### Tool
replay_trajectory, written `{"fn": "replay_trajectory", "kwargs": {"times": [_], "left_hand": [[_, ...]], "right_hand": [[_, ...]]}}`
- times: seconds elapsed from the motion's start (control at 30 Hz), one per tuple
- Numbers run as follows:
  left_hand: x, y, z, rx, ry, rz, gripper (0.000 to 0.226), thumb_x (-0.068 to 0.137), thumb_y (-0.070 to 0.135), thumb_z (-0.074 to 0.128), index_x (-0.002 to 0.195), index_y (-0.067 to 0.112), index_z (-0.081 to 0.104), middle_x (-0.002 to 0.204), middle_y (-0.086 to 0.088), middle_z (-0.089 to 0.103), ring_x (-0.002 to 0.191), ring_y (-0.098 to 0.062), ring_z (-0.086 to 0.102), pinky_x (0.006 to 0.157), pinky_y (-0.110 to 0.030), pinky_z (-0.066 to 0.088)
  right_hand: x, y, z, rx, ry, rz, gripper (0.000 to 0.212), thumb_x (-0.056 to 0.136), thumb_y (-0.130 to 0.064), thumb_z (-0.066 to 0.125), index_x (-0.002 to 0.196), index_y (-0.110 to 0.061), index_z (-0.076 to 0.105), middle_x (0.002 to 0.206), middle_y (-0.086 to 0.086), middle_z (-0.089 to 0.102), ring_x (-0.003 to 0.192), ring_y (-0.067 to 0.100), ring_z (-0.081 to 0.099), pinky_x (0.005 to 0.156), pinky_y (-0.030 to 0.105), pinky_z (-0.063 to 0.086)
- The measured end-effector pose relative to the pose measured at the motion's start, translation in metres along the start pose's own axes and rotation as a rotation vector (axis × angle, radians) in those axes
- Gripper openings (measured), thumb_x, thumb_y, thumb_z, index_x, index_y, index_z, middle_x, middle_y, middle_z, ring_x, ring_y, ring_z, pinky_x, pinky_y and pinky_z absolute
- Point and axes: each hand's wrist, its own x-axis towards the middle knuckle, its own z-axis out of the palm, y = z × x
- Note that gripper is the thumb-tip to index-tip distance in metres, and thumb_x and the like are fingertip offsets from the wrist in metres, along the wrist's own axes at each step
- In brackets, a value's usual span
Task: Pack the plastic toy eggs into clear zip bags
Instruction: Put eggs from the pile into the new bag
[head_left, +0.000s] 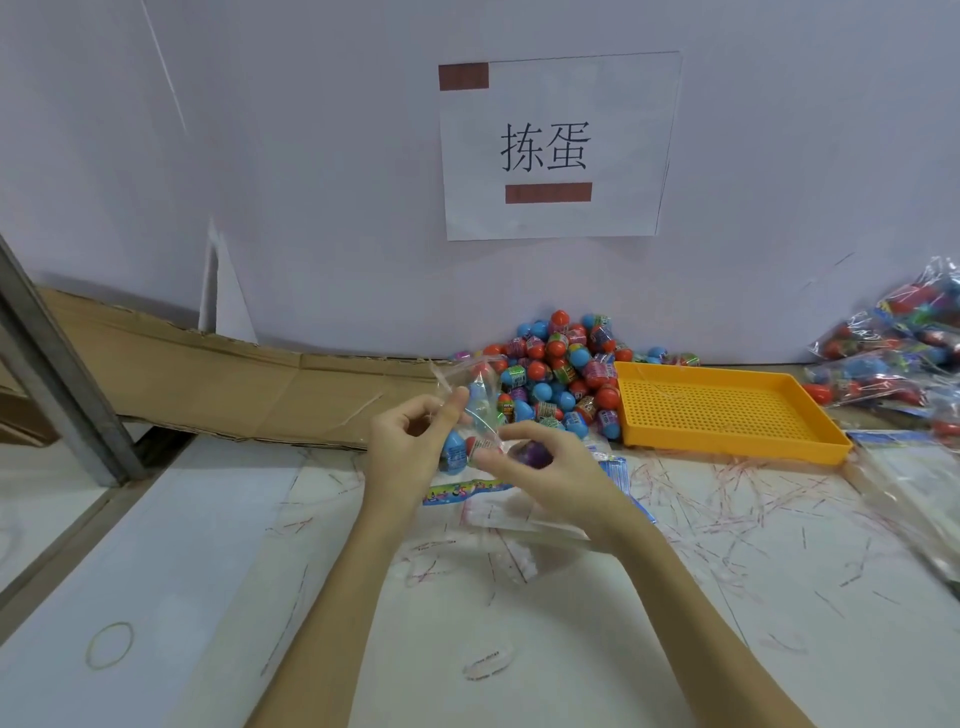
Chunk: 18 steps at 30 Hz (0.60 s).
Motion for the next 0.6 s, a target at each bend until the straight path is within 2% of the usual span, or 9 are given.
{"fn": "replay_trajectory", "kwargs": {"times": [0.03,0.1,0.2,0.3,0.33,0.4,0.5,0.53,0.6], "left_hand": [[0.0,0.001,0.0,-0.006,-0.009,0.013,0.041,0.087,0.058,0.07,0.073,0.019,0.075,0.075,-0.014,0.07,0.08,-0.042,0.066,0.079,-0.056,0.057],[0.0,0.001,0.0,-0.028,-0.025,0.033,0.039,0.087,0.057,0.069,0.072,0.022,0.075,0.074,-0.013,0.071,0.078,-0.042,0.066,0.077,-0.053,0.057],[-0.001,0.0,0.003,-0.017,-0.026,0.009,0.04,0.086,0.062,0.065,0.072,0.025,0.074,0.072,-0.004,0.072,0.071,-0.027,0.069,0.065,-0.038,0.057],[-0.002,0.001,0.006,-0.01,-0.055,-0.042,0.043,0.091,0.062,0.057,0.076,0.024,0.072,0.072,0.001,0.073,0.063,-0.007,0.067,0.054,-0.019,0.052],[-0.002,0.001,0.006,-0.035,-0.105,-0.062,0.043,0.093,0.06,0.056,0.083,0.022,0.073,0.076,0.002,0.075,0.067,-0.005,0.069,0.055,-0.018,0.053],[-0.003,0.0,0.005,-0.058,-0.223,-0.091,0.039,0.09,0.057,0.062,0.1,0.021,0.072,0.092,0.003,0.078,0.087,-0.012,0.075,0.066,-0.023,0.058],[-0.004,-0.001,0.006,-0.063,-0.276,-0.093,0.039,0.081,0.04,0.085,0.113,0.022,0.069,0.103,0.003,0.078,0.095,-0.017,0.076,0.076,-0.028,0.062],[-0.004,-0.001,0.006,-0.073,-0.265,-0.096,0.043,0.078,0.036,0.087,0.115,0.022,0.069,0.103,0.004,0.078,0.095,-0.016,0.076,0.075,-0.027,0.062],[-0.004,0.0,0.004,-0.113,-0.251,-0.103,0.05,0.075,0.037,0.087,0.118,0.022,0.068,0.105,0.003,0.078,0.096,-0.018,0.076,0.076,-0.027,0.061]], "right_hand": [[-0.001,0.0,0.002,-0.029,-0.047,-0.05,0.011,0.082,-0.054,0.079,0.086,-0.049,0.07,0.06,-0.022,0.056,0.055,-0.003,0.05,0.052,0.01,0.041],[-0.001,0.002,0.005,-0.055,-0.067,-0.129,0.016,0.087,-0.04,0.079,0.076,-0.046,0.068,0.061,-0.022,0.055,0.055,-0.001,0.045,0.053,0.011,0.038],[0.002,0.003,0.005,-0.004,0.033,-0.121,0.004,0.091,-0.031,0.076,0.088,-0.031,0.073,0.064,-0.013,0.058,0.059,0.001,0.044,0.055,0.015,0.037],[0.003,0.005,0.004,-0.002,0.076,-0.087,0.009,0.092,-0.031,0.074,0.098,-0.025,0.075,0.075,0.01,0.062,0.064,0.008,0.047,0.059,0.02,0.039],[0.003,0.005,0.004,0.005,0.077,-0.068,0.01,0.092,-0.032,0.074,0.099,-0.025,0.075,0.073,0.012,0.06,0.064,0.009,0.046,0.059,0.02,0.038],[0.003,0.004,0.006,0.017,0.087,-0.059,0.01,0.092,-0.033,0.073,0.096,-0.024,0.075,0.068,0.006,0.055,0.061,0.011,0.044,0.057,0.021,0.039],[0.002,0.005,0.004,-0.002,0.04,-0.065,0.009,0.093,-0.033,0.072,0.1,-0.028,0.074,0.085,0.012,0.069,0.073,0.026,0.061,0.068,0.036,0.055],[0.002,0.005,0.001,0.007,-0.002,-0.052,0.012,0.094,-0.035,0.071,0.104,-0.03,0.073,0.089,0.011,0.071,0.075,0.023,0.063,0.07,0.034,0.056],[0.001,0.004,-0.005,0.044,-0.07,-0.009,0.017,0.097,-0.043,0.064,0.111,-0.034,0.072,0.084,0.002,0.07,0.068,0.007,0.058,0.061,0.02,0.049]]}}
